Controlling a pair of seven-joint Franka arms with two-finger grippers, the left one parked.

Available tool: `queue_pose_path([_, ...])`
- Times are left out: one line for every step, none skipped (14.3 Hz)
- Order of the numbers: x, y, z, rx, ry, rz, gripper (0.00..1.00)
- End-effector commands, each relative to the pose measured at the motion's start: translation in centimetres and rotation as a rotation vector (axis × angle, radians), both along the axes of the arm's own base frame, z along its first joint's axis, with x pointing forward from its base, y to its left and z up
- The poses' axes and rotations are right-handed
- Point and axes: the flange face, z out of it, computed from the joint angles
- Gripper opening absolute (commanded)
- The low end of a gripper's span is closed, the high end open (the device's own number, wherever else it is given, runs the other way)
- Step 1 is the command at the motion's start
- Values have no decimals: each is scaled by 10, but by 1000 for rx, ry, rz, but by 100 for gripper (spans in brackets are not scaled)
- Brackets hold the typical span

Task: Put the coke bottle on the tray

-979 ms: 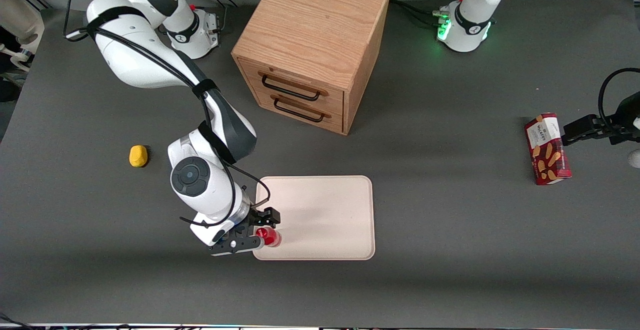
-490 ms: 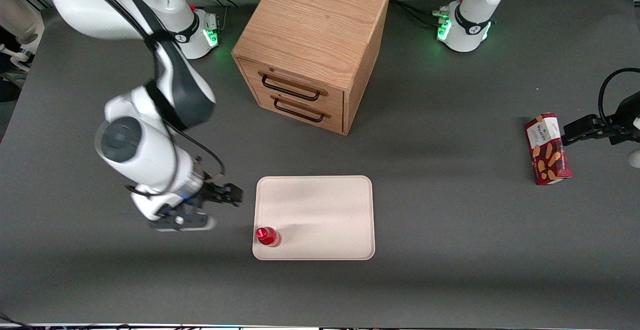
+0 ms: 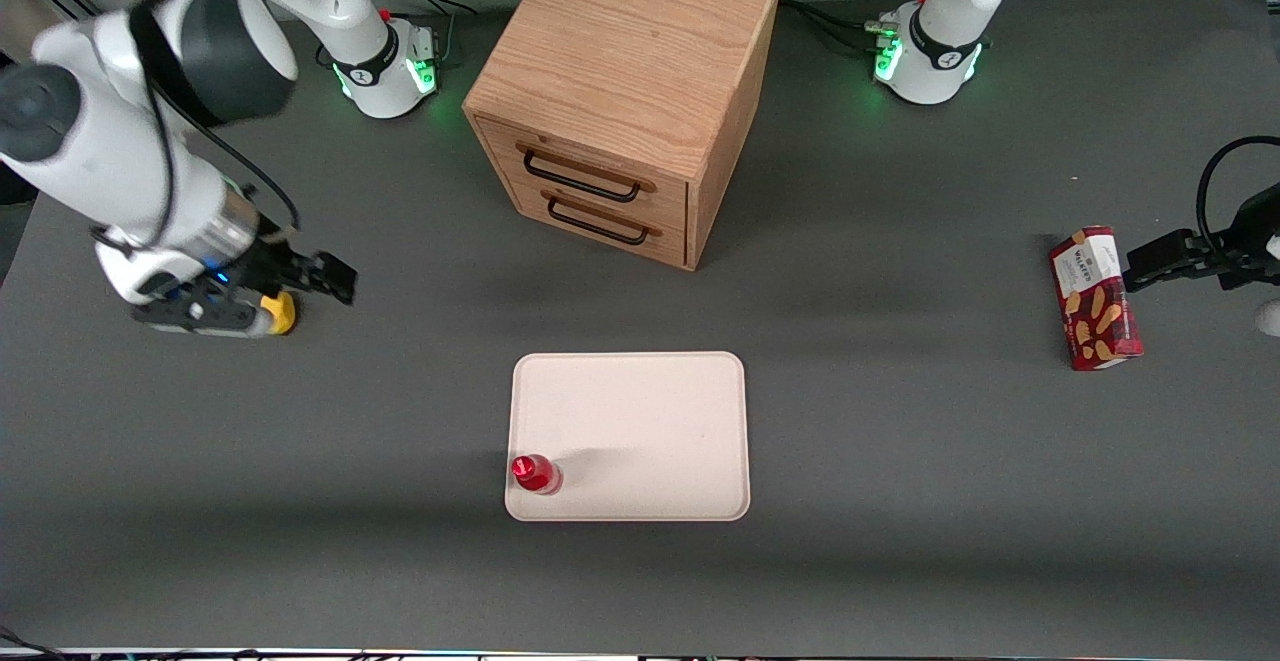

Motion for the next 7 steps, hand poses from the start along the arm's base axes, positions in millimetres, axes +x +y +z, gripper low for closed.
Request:
queue_pose_path([-59, -45, 18, 46, -6, 28, 100])
queue_pose_path([-71, -58, 24, 53, -2, 36, 100])
queue_pose_path([-81, -70, 32, 60, 3, 40, 100])
queue_pose_path([-88, -82, 39, 56, 17, 48, 100])
queue_pose_path([-95, -91, 46, 60, 29, 59, 100])
queue_pose_path([-100, -101, 53, 67, 20, 75, 100])
queue_pose_path([-101, -106, 59, 61, 12, 98, 100])
